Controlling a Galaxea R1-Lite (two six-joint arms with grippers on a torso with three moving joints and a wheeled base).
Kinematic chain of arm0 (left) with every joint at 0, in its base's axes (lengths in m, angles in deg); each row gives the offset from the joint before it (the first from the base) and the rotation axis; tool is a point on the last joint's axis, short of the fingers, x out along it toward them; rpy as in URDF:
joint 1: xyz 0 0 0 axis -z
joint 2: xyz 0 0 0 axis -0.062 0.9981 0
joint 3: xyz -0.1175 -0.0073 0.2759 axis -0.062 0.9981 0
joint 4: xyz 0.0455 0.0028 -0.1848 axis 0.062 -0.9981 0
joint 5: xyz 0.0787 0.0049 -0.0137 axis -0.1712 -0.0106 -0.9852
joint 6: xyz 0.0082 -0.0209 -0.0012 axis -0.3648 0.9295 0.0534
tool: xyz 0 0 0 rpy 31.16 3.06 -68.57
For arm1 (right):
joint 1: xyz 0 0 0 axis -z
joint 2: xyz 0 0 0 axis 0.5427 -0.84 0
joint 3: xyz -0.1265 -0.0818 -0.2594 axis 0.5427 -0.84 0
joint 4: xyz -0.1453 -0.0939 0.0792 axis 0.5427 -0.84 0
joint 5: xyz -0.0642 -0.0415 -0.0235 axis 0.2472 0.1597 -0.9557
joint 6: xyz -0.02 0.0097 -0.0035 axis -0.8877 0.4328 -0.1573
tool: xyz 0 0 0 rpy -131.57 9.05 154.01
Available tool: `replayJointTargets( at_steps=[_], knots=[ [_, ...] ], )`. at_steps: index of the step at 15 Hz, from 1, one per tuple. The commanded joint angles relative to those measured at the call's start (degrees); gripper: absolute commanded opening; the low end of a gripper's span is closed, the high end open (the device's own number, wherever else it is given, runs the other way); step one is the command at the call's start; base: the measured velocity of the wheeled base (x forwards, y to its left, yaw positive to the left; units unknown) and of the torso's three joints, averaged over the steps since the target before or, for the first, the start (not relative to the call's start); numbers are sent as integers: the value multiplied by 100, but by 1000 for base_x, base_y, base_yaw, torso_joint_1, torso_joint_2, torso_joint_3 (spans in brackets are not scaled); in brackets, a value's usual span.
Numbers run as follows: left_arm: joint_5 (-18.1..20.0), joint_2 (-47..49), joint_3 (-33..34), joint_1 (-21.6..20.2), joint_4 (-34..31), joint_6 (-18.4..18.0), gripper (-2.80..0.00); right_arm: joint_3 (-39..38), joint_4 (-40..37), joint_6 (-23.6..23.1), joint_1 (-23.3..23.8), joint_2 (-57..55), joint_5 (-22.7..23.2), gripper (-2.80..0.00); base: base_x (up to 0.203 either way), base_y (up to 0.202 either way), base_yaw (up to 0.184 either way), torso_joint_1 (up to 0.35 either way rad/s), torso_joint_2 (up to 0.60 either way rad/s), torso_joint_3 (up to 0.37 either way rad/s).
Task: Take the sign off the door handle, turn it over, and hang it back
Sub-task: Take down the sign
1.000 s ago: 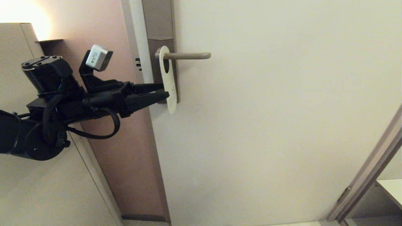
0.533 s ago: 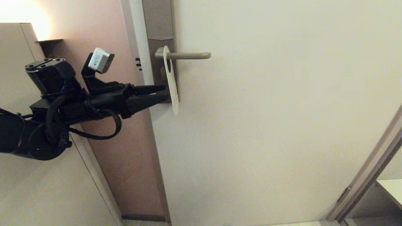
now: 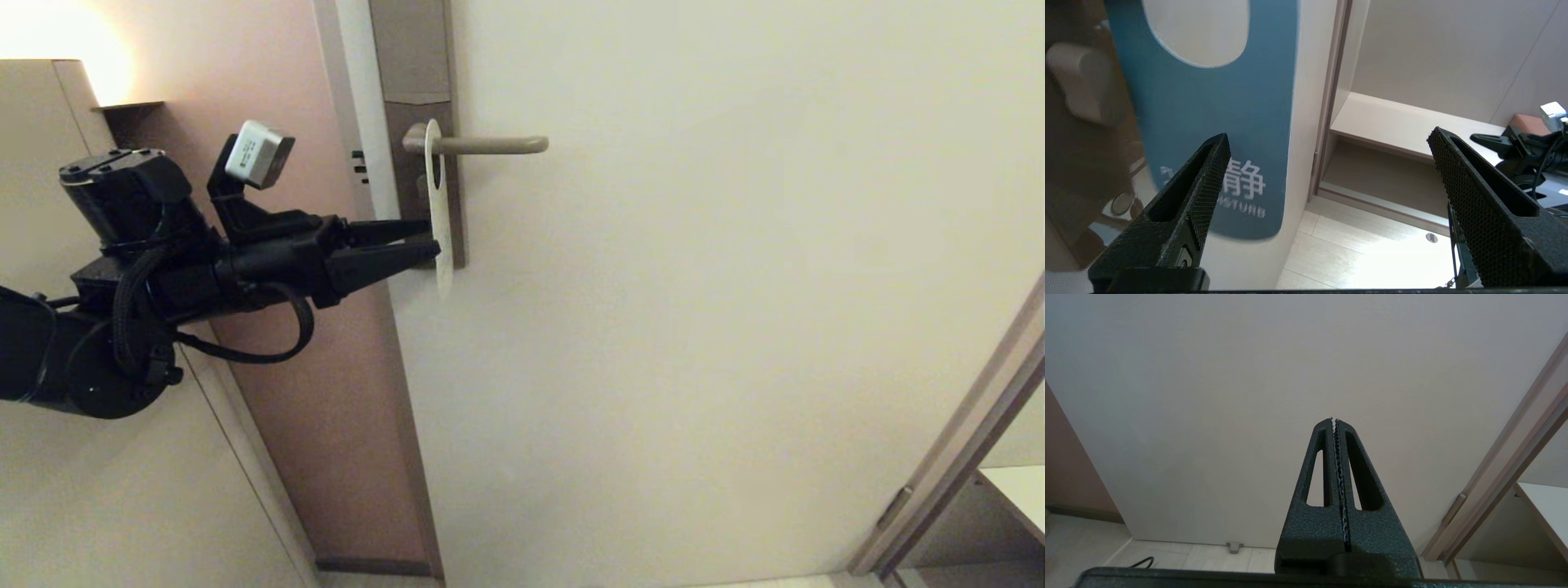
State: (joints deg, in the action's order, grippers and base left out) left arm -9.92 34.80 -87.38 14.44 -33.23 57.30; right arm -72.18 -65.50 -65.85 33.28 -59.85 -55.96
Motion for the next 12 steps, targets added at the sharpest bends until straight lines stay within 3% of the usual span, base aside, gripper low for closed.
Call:
replayJointTargets(
  at_steps=[1, 6, 10, 12],
  knots=[
    [-80, -134, 0, 33, 17, 13, 0, 0, -2, -1, -4, 0, 3, -280, 0, 0, 0, 0, 0, 0],
    [-796, -549, 279, 312, -288, -105, 0, 0, -2, -7, 2, 0, 3, -280, 0, 0, 0, 0, 0, 0],
    [-1424, -1042, 716, 521, -1209, -982, 0, 0, -2, -7, 2, 0, 3, -280, 0, 0, 0, 0, 0, 0],
    [-1724, -1148, 747, 563, -1428, -1103, 0, 0, -2, 2, 2, 0, 3, -280, 0, 0, 0, 0, 0, 0]
  ],
)
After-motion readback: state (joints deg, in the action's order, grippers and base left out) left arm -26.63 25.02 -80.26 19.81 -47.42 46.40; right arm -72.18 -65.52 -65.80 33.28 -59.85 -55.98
